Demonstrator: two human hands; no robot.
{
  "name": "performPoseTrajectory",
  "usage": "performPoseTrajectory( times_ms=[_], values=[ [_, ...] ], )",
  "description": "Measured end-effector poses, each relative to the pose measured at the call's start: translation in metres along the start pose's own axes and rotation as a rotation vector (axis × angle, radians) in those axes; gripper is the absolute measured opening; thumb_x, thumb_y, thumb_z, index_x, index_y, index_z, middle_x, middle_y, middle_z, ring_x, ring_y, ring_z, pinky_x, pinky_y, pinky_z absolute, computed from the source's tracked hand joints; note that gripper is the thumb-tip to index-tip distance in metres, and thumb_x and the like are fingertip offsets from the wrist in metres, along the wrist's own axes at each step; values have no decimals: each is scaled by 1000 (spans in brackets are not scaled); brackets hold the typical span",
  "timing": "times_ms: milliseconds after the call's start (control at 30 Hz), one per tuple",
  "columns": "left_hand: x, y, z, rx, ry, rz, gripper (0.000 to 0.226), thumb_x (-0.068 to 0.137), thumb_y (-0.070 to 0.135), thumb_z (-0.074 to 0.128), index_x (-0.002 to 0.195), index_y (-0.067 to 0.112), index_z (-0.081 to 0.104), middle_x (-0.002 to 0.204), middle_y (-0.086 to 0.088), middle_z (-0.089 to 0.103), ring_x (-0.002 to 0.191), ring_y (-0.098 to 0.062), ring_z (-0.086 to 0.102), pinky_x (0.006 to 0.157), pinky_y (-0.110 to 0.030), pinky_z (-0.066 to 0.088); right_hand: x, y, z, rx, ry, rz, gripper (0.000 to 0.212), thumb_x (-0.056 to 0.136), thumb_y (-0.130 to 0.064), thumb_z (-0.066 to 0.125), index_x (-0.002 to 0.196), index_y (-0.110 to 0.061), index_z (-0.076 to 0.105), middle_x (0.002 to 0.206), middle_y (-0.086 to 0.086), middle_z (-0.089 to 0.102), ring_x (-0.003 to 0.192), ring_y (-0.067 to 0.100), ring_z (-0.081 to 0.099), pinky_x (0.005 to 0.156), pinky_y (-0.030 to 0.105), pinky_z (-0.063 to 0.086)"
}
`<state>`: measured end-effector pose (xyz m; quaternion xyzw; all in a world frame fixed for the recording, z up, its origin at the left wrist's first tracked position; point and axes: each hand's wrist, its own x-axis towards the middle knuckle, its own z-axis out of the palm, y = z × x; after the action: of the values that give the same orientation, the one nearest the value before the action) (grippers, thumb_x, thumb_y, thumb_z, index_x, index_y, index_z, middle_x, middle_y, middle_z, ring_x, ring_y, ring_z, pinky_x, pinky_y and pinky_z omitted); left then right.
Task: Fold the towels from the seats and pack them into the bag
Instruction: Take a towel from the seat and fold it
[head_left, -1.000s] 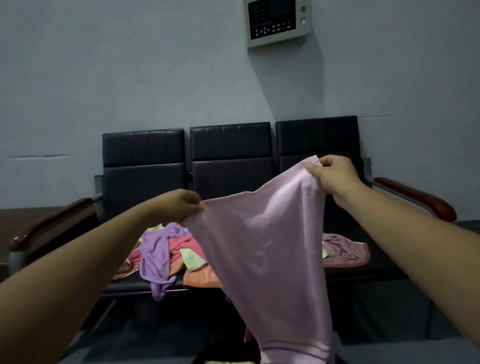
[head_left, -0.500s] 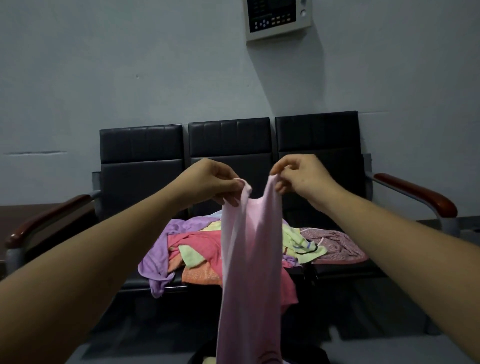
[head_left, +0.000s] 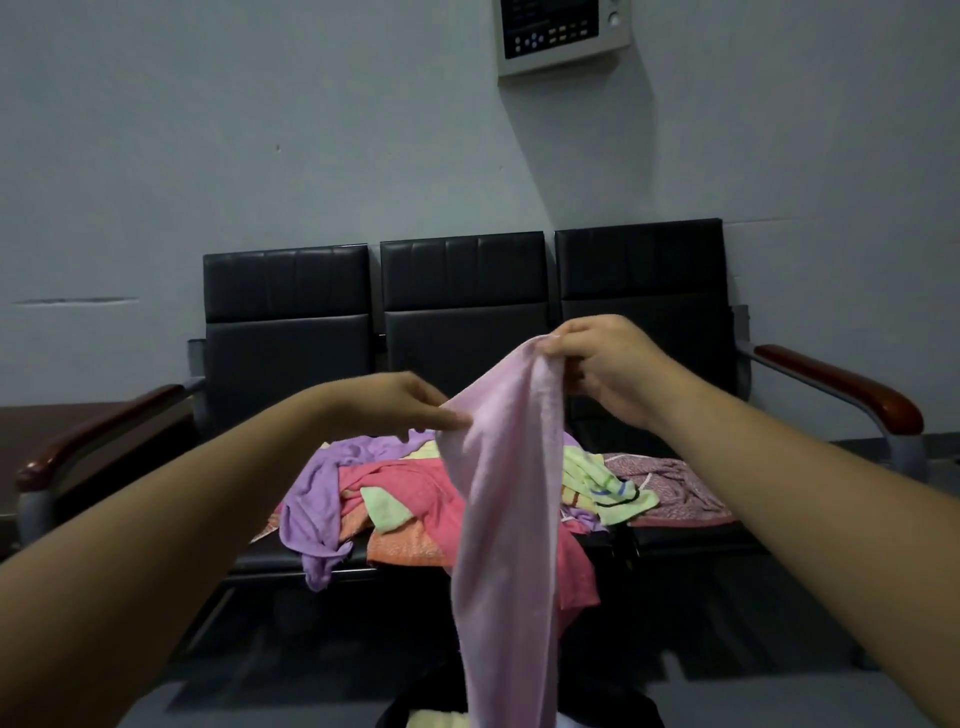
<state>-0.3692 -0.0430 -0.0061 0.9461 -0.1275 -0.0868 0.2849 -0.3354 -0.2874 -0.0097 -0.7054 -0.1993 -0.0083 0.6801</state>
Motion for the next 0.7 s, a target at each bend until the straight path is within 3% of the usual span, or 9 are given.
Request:
performPoseTrajectory(
  times_ms=[67,167,300,400,467,500,600,633,700],
  values=[
    [-1,-17,1,-136,56,27,38,88,48,61,101,14,75,87,6,74,80,-7,69,71,-16,54,3,6,-14,213,0,128,8,87,-1,65,81,-4,69,79,10,66,71,21,64,68,34,54],
    [3,-26,1,-201,232,106,43,81,45,66,101,8,74,100,-10,75,97,-24,72,92,-35,59,3,15,-29,168,31,276,11,85,2,69,78,-7,69,84,11,69,79,24,66,71,36,56],
    [10,-1,-6,-154,439,225,16,91,21,69,103,11,72,94,-6,75,82,-10,73,82,-33,62,13,3,-29,26,91,220,22,83,9,70,90,-11,68,83,10,69,73,22,66,62,32,56],
    [8,17,-25,-555,515,390,21,92,8,66,113,10,67,92,-6,71,79,-10,71,75,-26,61,20,-33,-43,157,32,31,22,82,3,70,103,-3,70,86,11,72,78,22,68,62,28,59],
    [8,20,-30,-736,487,443,12,93,7,63,104,6,67,83,-4,69,72,-11,67,71,-23,59,18,-47,-58,307,-107,-39,22,81,-8,68,103,-5,73,90,8,74,81,17,71,70,30,61],
    [10,19,-28,-650,476,415,8,93,8,63,99,5,69,78,-2,69,67,-9,64,67,-22,57,17,-44,-62,259,-160,-34,18,83,-10,67,98,-8,75,89,6,74,80,15,71,71,30,60],
    [19,3,-7,-194,460,209,15,90,19,72,97,6,74,84,-4,74,73,-13,70,72,-25,60,16,-9,-59,-438,-14,18,7,82,-13,79,88,-17,78,84,-1,76,82,14,67,73,32,51],
    [20,-1,-3,-233,463,179,17,90,22,72,98,8,74,88,-6,75,80,-16,73,75,-26,61,17,0,-56,-446,69,8,9,80,-17,81,89,-18,79,88,-2,76,88,16,67,77,33,51],
    [21,-3,1,-361,499,238,16,92,24,70,99,10,74,91,-6,75,85,-17,74,76,-25,60,18,5,-50,-179,88,-68,12,80,-18,79,92,-15,78,94,1,76,96,18,69,86,34,55]
  ],
)
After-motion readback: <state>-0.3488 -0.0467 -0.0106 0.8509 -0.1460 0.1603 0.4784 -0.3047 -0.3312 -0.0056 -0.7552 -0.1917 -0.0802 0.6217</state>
